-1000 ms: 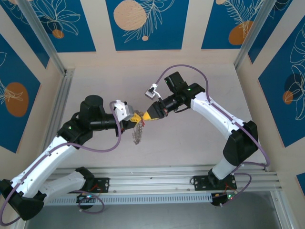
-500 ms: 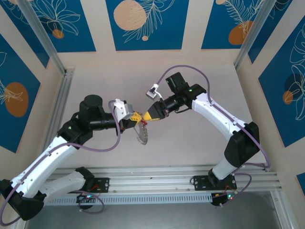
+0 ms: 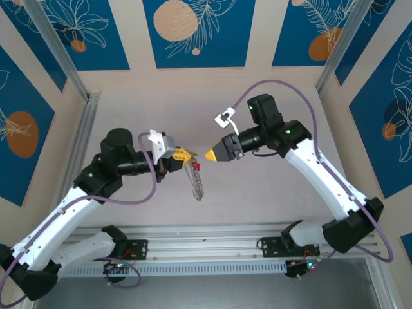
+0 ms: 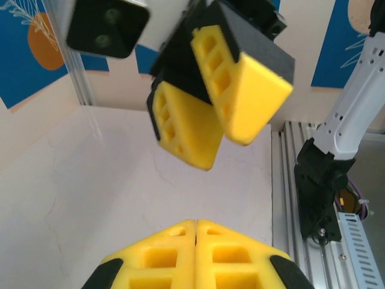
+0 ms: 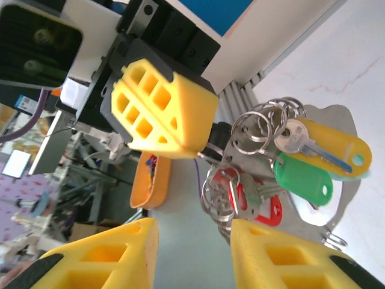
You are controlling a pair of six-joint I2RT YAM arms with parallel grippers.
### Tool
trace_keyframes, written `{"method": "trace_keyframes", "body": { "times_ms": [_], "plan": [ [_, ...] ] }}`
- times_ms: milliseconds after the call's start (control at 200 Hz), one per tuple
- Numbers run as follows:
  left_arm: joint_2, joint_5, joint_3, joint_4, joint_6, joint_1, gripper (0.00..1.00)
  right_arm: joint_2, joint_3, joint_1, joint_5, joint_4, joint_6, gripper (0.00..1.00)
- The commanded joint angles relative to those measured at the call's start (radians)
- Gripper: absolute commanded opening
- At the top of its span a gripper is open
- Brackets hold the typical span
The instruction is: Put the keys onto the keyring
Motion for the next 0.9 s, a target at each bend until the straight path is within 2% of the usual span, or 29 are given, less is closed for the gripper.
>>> {"method": "trace_keyframes", "body": {
  "times_ms": [0, 185, 325, 540, 890],
  "plan": [
    [-0.041, 0.048, 0.032, 0.166, -0.126, 0.008, 0.0, -0.107, -0.045, 0.022, 0.105, 0.038, -0.044, 0.38],
    [-0.072, 0.072, 0.02, 0.326, -0.289, 0.008, 0.0, -0.232, -0.121, 0.099, 0.193, 0.243, -0.021, 0.41],
    [-0.092, 0.071, 0.008, 0.407, -0.371, 0.005, 0.0, -0.25, -0.109, 0.155, 0.307, 0.277, -0.063, 0.45],
    [-0.097, 0.056, 0.013, 0.408, -0.395, -0.007, 0.0, -0.226, -0.032, 0.198, 0.408, 0.279, -0.119, 0.44],
    [-0.066, 0.078, 0.026, 0.416, -0.399, -0.008, 0.0, -0.123, 0.093, 0.262, 0.454, 0.276, -0.22, 0.39]
  ]
}}
